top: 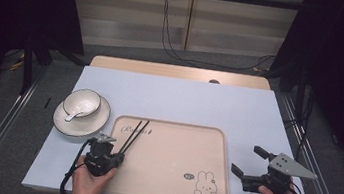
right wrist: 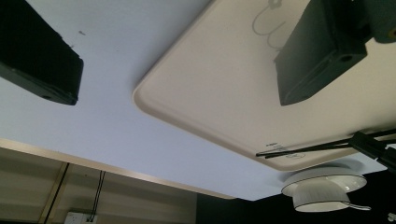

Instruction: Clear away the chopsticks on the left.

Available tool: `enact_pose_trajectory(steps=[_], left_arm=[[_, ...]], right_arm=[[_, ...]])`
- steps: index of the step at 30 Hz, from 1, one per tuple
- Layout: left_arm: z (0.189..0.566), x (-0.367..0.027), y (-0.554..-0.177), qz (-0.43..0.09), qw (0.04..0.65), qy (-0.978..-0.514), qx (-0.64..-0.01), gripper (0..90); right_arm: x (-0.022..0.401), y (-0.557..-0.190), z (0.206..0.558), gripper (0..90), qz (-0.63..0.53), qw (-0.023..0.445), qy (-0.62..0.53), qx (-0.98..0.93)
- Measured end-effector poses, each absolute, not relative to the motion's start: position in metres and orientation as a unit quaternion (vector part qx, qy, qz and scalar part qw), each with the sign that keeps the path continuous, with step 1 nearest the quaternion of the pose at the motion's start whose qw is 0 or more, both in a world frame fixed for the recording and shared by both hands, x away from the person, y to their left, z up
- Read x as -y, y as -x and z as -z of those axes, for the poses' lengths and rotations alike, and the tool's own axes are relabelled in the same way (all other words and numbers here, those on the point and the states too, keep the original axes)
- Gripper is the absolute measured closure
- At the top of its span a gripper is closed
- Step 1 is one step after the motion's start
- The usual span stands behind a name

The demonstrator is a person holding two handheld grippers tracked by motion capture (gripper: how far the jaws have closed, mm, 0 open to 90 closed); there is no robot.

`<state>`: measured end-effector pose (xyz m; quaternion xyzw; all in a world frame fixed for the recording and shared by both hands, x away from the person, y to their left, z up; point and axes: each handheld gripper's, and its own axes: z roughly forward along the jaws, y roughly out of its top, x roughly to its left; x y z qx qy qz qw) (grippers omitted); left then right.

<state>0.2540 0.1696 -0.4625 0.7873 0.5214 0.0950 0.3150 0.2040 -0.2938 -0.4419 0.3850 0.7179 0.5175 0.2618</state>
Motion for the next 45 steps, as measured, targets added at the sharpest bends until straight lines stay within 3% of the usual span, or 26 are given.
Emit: enact_pose_trajectory(steps=[18,27,31,36,45], left_arm=[[0.462,-0.170,-0.253,-0.080,0.335,-0.800,-0.492,71.0],[0.454,-0.173,-0.251,-0.087,0.389,-0.802,-0.445,47.7],[0.448,-0.175,-0.246,-0.086,0.426,-0.797,-0.420,46.8],[0.441,-0.178,-0.238,-0.108,0.463,-0.788,-0.391,28.9],[0.430,-0.198,-0.228,-0.150,0.511,-0.771,-0.349,7.4]], right_arm=[[0.294,-0.205,0.442,0.7,-0.519,0.261,-0.386,-0.717],[0.294,-0.204,0.442,0.7,-0.520,0.263,-0.385,-0.716],[0.295,-0.204,0.441,0.7,-0.522,0.261,-0.386,-0.715],[0.295,-0.204,0.441,0.7,-0.522,0.263,-0.385,-0.714],[0.295,-0.204,0.441,0.7,-0.521,0.263,-0.385,-0.715]])
